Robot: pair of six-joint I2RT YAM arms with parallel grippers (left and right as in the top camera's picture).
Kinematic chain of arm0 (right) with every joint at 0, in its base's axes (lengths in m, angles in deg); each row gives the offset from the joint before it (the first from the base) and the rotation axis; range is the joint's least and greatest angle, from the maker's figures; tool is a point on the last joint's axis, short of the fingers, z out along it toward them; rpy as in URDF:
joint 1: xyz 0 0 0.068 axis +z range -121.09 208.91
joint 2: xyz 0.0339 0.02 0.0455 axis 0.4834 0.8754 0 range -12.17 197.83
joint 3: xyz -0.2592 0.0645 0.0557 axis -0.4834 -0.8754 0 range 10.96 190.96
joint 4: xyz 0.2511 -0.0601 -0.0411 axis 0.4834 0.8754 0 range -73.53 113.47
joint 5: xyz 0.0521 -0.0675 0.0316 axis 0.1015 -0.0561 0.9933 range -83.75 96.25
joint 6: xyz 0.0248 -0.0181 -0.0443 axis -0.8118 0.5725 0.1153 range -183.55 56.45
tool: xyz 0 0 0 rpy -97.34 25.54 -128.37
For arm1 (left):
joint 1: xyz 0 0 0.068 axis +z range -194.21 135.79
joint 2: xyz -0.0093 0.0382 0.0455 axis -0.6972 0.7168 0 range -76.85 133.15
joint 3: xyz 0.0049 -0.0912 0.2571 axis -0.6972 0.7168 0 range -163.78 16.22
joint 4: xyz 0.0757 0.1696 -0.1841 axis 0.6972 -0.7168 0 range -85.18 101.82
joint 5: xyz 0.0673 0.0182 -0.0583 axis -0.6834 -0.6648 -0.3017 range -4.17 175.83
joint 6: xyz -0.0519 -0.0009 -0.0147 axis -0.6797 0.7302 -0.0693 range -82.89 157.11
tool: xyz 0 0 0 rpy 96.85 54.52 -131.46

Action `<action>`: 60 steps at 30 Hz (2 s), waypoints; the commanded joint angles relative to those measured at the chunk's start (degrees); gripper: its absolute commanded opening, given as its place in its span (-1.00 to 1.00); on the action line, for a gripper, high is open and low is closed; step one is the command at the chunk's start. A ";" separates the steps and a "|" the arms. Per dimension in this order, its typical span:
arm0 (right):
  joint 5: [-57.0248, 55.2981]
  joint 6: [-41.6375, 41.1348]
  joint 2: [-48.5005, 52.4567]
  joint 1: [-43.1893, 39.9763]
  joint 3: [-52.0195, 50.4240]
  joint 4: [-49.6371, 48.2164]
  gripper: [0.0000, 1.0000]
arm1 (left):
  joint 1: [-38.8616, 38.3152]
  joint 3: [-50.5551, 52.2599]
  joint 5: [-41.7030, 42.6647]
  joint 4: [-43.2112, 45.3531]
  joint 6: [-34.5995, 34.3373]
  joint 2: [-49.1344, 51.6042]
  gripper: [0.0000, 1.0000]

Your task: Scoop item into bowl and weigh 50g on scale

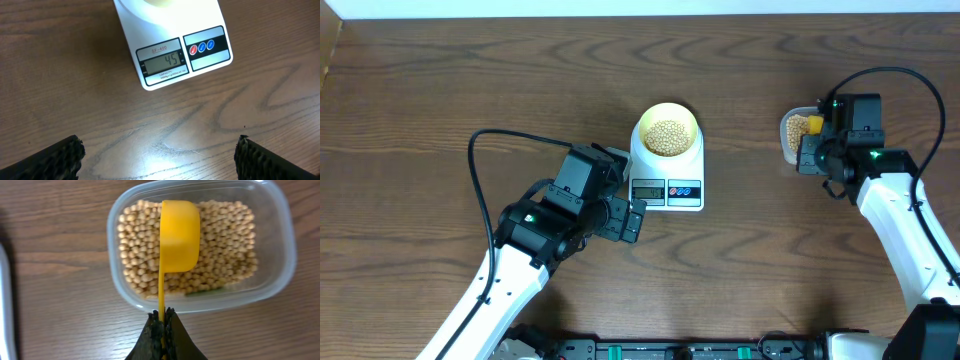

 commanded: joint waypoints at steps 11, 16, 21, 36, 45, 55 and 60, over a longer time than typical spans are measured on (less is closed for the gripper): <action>7.23 -11.91 0.20 -1.57 0.17 0.02 -0.98 | 0.28 -0.07 -0.13 -0.20 0.96 0.00 0.96; 11.69 -11.98 0.20 -4.02 0.17 0.00 -0.98 | 0.28 -0.07 -0.13 -0.20 0.96 0.00 0.96; 17.16 -11.96 0.20 -6.71 0.17 0.00 -0.98 | 0.28 -0.07 -0.13 -0.20 0.96 0.00 0.96; 22.73 -11.93 0.20 -12.59 0.17 0.07 -0.98 | 0.28 -0.07 -0.13 -0.20 0.98 0.00 0.96; 26.95 -11.98 0.13 -15.80 0.17 0.42 -0.98 | 0.28 -0.07 -0.13 -0.20 0.96 0.00 0.96; 30.82 -11.96 -1.81 -18.93 0.20 1.95 -0.98 | 0.28 -0.07 -0.13 -0.20 0.96 0.00 0.96; 30.73 -11.96 -4.04 -19.37 0.20 1.92 -0.98 | 0.28 -0.07 -0.13 -0.20 0.96 0.00 0.96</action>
